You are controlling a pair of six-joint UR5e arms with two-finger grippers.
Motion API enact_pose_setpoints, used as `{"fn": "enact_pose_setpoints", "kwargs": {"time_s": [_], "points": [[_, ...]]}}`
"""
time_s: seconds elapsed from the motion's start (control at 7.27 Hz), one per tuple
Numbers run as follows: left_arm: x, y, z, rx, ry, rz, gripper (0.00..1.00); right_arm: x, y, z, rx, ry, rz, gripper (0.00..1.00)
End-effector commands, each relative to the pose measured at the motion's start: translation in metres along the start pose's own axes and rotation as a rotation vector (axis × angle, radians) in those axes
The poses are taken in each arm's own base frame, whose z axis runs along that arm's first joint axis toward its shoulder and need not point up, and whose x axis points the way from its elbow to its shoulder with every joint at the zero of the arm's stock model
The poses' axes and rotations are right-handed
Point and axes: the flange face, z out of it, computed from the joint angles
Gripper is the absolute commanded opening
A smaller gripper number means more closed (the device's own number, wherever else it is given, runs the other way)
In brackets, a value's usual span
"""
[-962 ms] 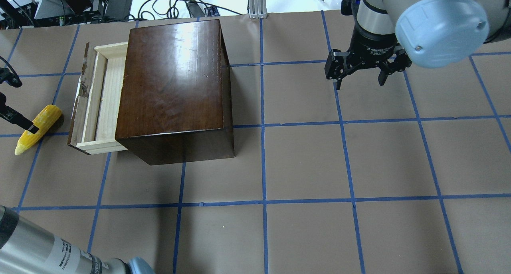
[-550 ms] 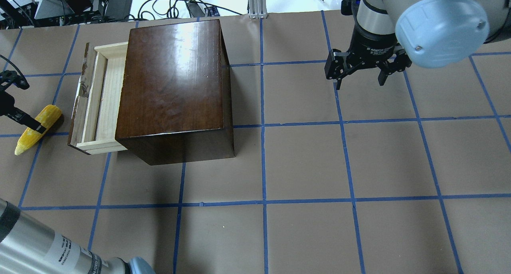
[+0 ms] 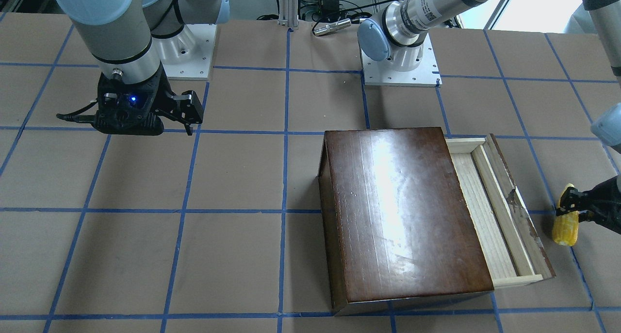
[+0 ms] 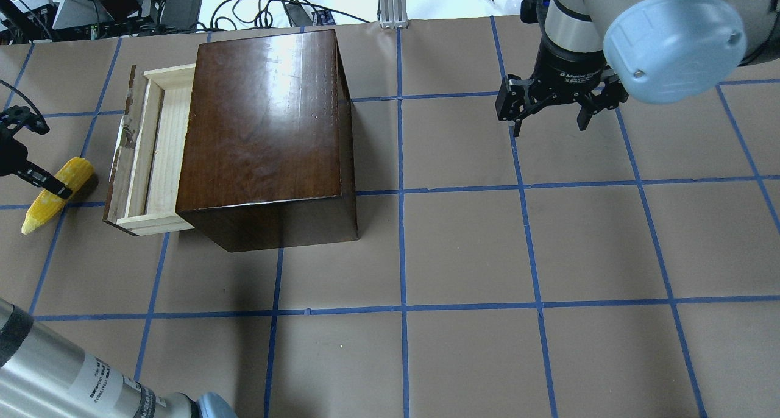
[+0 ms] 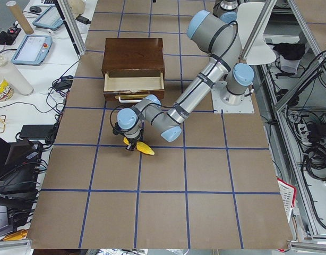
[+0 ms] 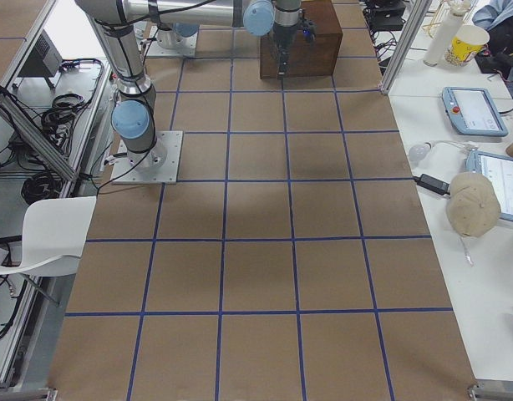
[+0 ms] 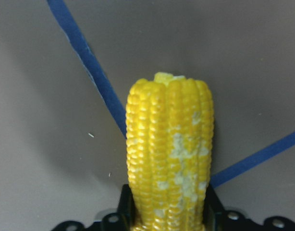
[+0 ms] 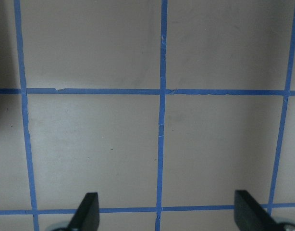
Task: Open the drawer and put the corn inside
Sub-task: 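Lift the corn and carry it over the open drawer with the left gripper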
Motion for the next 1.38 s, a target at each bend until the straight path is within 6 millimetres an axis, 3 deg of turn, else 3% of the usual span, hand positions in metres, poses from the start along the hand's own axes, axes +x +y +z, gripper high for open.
{"fn": "enact_pose_setpoints", "kwargs": {"time_s": [0.0,0.41,0.96,1.24], "points": [[0.003,-0.025,-0.056,0.022,-0.077,0.026,0.00,0.000,0.000,0.000,-0.001,0.000,0.000,1.00],[0.025,-0.052,-0.135,0.035,-0.046,-0.079,0.00,0.000,0.000,0.000,-0.001,-0.001,0.000,1.00],[0.117,-0.098,-0.217,0.073,-0.069,-0.263,0.00,0.000,0.000,0.000,0.000,-0.003,0.000,1.00],[0.154,-0.105,-0.247,0.079,-0.066,-0.343,0.00,0.000,0.000,0.000,-0.001,-0.003,0.000,1.00]]}}
